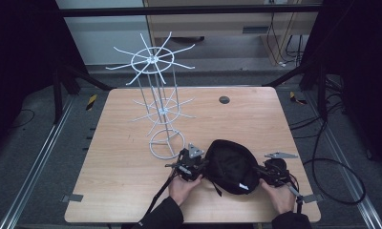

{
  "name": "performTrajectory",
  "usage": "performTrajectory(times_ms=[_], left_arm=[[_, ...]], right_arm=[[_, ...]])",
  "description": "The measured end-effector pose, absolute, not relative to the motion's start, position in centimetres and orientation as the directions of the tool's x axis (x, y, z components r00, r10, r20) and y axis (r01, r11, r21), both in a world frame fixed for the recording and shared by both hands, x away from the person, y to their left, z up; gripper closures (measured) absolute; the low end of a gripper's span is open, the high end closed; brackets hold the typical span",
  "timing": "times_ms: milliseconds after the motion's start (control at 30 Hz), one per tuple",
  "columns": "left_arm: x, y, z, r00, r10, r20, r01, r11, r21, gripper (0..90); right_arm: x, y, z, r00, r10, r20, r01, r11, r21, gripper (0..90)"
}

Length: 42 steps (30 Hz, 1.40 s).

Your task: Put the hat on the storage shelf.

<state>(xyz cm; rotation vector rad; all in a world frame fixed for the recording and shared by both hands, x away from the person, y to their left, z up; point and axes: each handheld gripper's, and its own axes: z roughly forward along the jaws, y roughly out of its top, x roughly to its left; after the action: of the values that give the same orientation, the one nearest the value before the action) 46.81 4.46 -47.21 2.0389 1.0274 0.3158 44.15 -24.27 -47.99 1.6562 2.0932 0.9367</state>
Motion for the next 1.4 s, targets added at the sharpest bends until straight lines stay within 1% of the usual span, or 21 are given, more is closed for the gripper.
performTrajectory(times_ms=[33, 133, 200, 333, 367, 433, 600, 633, 667, 700, 767, 800, 933, 1033, 1133, 1167, 1200, 1233, 1300, 1333, 1400], left_arm=[[46.8, 4.4, -47.2, 0.639, 0.756, -0.139, 0.56, -0.333, 0.759, 82.8], [46.8, 4.3, -47.3, 0.643, 0.753, -0.143, 0.558, -0.331, 0.761, 82.8], [46.7, 4.1, -47.3, 0.646, 0.75, -0.141, 0.553, -0.333, 0.764, 82.8], [47.0, 3.4, -47.2, 0.648, 0.749, -0.138, 0.536, -0.32, 0.781, 82.7], [47.0, 3.4, -47.2, 0.648, 0.749, -0.138, 0.536, -0.32, 0.781, 82.8], [47.4, 2.8, -47.1, 0.647, 0.75, -0.139, 0.532, -0.314, 0.786, 82.8], [48.1, 2.0, -47.3, 0.646, 0.748, -0.149, 0.533, -0.303, 0.79, 82.9], [48.3, 1.8, -47.4, 0.645, 0.748, -0.155, 0.538, -0.3, 0.788, 83.0], [48.6, 1.7, -47.5, 0.647, 0.746, -0.157, 0.538, -0.301, 0.788, 83.0], [49.1, 1.3, -47.8, 0.645, 0.746, -0.168, 0.543, -0.291, 0.788, 83.1], [49.3, 1.0, -48.0, 0.641, 0.746, -0.181, 0.547, -0.279, 0.789, 83.1], [49.6, 0.8, -48.2, 0.644, 0.744, -0.178, 0.546, -0.283, 0.789, 83.1], [50.2, 0.1, -48.9, 0.644, 0.74, -0.197, 0.557, -0.277, 0.783, 82.9], [50.5, 0.2, -49.1, 0.653, 0.732, -0.195, 0.552, -0.284, 0.784, 81.5], [50.6, 0.5, -49.1, 0.663, 0.721, -0.198, 0.553, -0.295, 0.779, 78.7], [50.6, 0.8, -49.0, 0.664, 0.722, -0.193, 0.549, -0.295, 0.782, 73.8], [50.6, 0.8, -49.0, 0.664, 0.722, -0.193, 0.549, -0.295, 0.782, 71.8], [50.6, 1.0, -48.9, 0.665, 0.719, -0.202, 0.551, -0.29, 0.782, 71.8], [50.3, 1.6, -48.6, 0.668, 0.716, -0.202, 0.553, -0.296, 0.779, 62.9], [50.1, 1.8, -48.4, 0.67, 0.715, -0.198, 0.548, -0.297, 0.782, 62.9], [49.6, 2.5, -47.8, 0.678, 0.716, -0.164, 0.517, -0.306, 0.799, 57.7]], right_arm=[[44.1, -24.4, -47.7, -0.28, 0.947, 0.157, 0.73, 0.104, 0.676, 81.2], [43.9, -24.6, -47.2, -0.281, 0.947, 0.154, 0.708, 0.096, 0.7, 82.4], [43.4, -24.8, -46.3, -0.297, 0.944, 0.147, 0.654, 0.088, 0.751, 83.1], [42.3, -24.6, -44.7, -0.359, 0.925, 0.122, 0.531, 0.095, 0.842, 83.5], [42.3, -24.6, -44.7, -0.359, 0.925, 0.122, 0.531, 0.095, 0.842, 83.5], [41.5, -24.2, -43.7, -0.395, 0.916, 0.072, 0.448, 0.123, 0.885, 83.7], [40.7, -23.8, -42.9, -0.432, 0.902, 0.025, 0.364, 0.149, 0.919, 83.9], [40.4, -23.5, -42.7, -0.455, 0.891, 0.005, 0.33, 0.163, 0.93, 83.9], [40.4, -23.5, -42.7, -0.455, 0.891, 0.005, 0.33, 0.163, 0.93, 83.9], [40.2, -23.3, -42.6, -0.483, 0.875, -0.02, 0.299, 0.186, 0.936, 83.9], [40.0, -23.1, -42.6, -0.498, 0.867, -0.029, 0.289, 0.197, 0.937, 83.8], [39.9, -22.7, -42.8, -0.521, 0.852, -0.052, 0.281, 0.229, 0.932, 83.8], [39.8, -22.1, -43.3, -0.559, 0.826, -0.072, 0.279, 0.269, 0.922, 83.9], [39.9, -21.6, -43.8, -0.595, 0.802, -0.054, 0.299, 0.283, 0.911, 84.1], [40.0, -21.4, -44.0, -0.599, 0.799, -0.054, 0.303, 0.289, 0.908, 84.1], [39.9, -21.3, -44.1, -0.599, 0.798, -0.063, 0.303, 0.299, 0.905, 84.1], [39.9, -21.3, -44.1, -0.599, 0.798, -0.063, 0.303, 0.299, 0.905, 84.1], [39.9, -21.3, -44.1, -0.597, 0.799, -0.066, 0.306, 0.303, 0.903, 84.1], [39.8, -21.2, -44.3, -0.588, 0.805, -0.08, 0.309, 0.315, 0.897, 84.1], [39.8, -21.2, -44.3, -0.588, 0.805, -0.08, 0.309, 0.315, 0.897, 84.1], [39.8, -21.2, -44.3, -0.585, 0.806, -0.089, 0.307, 0.322, 0.896, 84.1]])
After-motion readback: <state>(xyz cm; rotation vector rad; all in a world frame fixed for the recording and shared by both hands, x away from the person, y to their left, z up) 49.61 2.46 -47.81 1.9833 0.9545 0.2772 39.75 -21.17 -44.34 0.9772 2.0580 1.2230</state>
